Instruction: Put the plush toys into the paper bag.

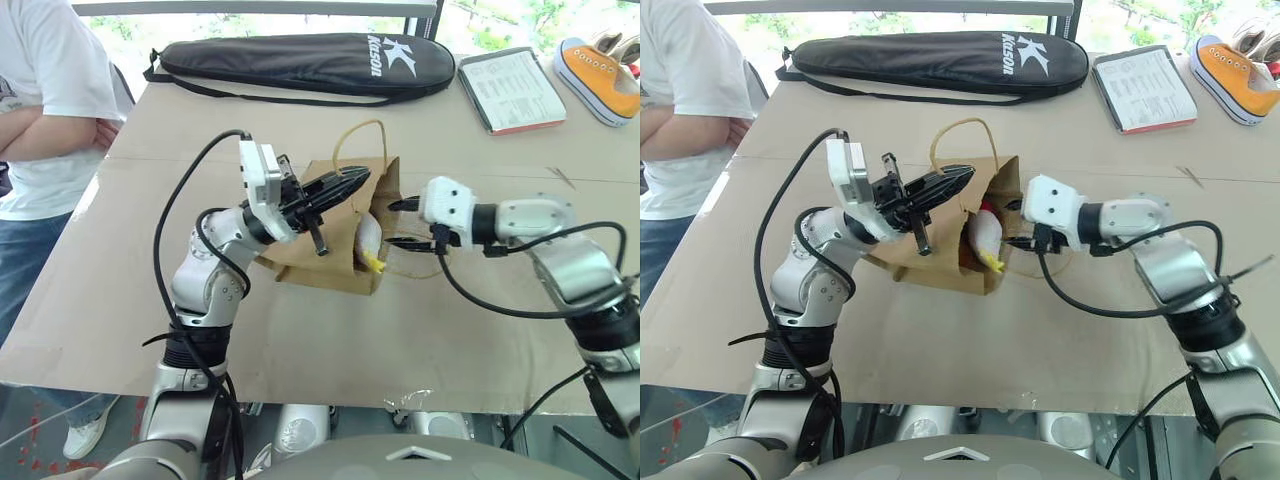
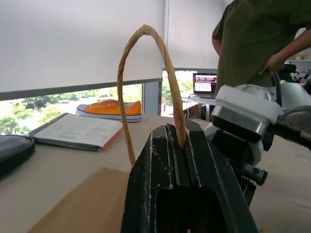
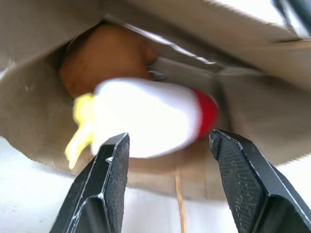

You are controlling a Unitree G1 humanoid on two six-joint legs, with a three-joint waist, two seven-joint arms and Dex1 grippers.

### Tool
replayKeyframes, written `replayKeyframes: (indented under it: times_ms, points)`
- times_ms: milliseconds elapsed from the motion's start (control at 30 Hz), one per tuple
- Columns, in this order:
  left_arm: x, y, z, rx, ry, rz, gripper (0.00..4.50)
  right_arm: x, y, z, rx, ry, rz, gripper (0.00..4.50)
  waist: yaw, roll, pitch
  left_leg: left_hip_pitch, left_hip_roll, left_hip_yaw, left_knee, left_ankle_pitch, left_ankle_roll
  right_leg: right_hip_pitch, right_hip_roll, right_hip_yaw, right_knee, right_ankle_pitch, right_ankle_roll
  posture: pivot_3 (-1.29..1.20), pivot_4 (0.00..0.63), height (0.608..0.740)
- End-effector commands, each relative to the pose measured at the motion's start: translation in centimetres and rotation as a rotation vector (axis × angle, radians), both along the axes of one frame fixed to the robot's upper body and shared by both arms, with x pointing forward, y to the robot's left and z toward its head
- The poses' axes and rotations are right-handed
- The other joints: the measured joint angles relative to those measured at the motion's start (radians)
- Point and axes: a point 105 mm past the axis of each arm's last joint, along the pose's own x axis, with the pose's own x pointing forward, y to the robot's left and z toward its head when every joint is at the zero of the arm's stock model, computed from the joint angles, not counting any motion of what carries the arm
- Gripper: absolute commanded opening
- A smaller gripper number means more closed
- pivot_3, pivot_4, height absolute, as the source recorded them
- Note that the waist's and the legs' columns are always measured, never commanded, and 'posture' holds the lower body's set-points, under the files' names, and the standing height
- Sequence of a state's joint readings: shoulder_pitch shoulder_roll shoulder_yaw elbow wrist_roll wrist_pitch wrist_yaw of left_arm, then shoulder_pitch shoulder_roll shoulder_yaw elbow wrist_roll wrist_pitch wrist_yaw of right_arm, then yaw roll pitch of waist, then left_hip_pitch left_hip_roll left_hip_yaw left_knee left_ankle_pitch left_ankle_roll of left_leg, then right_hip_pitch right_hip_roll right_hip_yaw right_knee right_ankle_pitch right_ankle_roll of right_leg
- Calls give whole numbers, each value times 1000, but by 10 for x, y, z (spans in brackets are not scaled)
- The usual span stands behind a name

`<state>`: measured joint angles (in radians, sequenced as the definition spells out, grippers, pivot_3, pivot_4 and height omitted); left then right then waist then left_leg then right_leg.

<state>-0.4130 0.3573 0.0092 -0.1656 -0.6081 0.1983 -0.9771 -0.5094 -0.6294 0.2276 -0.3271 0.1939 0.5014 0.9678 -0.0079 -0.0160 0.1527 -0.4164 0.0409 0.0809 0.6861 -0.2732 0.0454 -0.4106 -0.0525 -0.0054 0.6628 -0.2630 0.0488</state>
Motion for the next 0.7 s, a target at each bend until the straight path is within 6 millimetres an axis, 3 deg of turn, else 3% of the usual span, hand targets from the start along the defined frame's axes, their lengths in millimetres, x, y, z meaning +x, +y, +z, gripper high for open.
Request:
replayKeyframes:
  times_ms: [33,167,333,433,700]
  points:
    - [-2,3,10,-4,-54,9,0,-7,-16,23,99,16,-145,2525,1,0,0,0,0,0,0,0,0,0,0,0,0,0,0,0,150,740]
    - [-1,4,11,-4,-55,10,0,-20,-35,12,137,140,-282,2525,5,0,0,0,0,0,0,0,0,0,0,0,0,0,0,0,150,740]
    - [-4,4,7,20,-48,-3,0,-23,-77,-48,94,366,-627,2525,10,0,0,0,-1,0,0,0,0,0,0,1,0,0,0,0,150,740]
    - [-4,5,8,28,-53,-6,0,-34,-71,-55,118,454,-619,2525,6,0,0,0,-1,1,0,0,0,0,0,2,0,0,0,0,150,740]
    - [1,8,13,32,-63,7,0,-32,-63,-57,265,611,-668,2525,2,0,0,0,-1,0,0,0,0,0,2,2,-1,0,0,0,150,740]
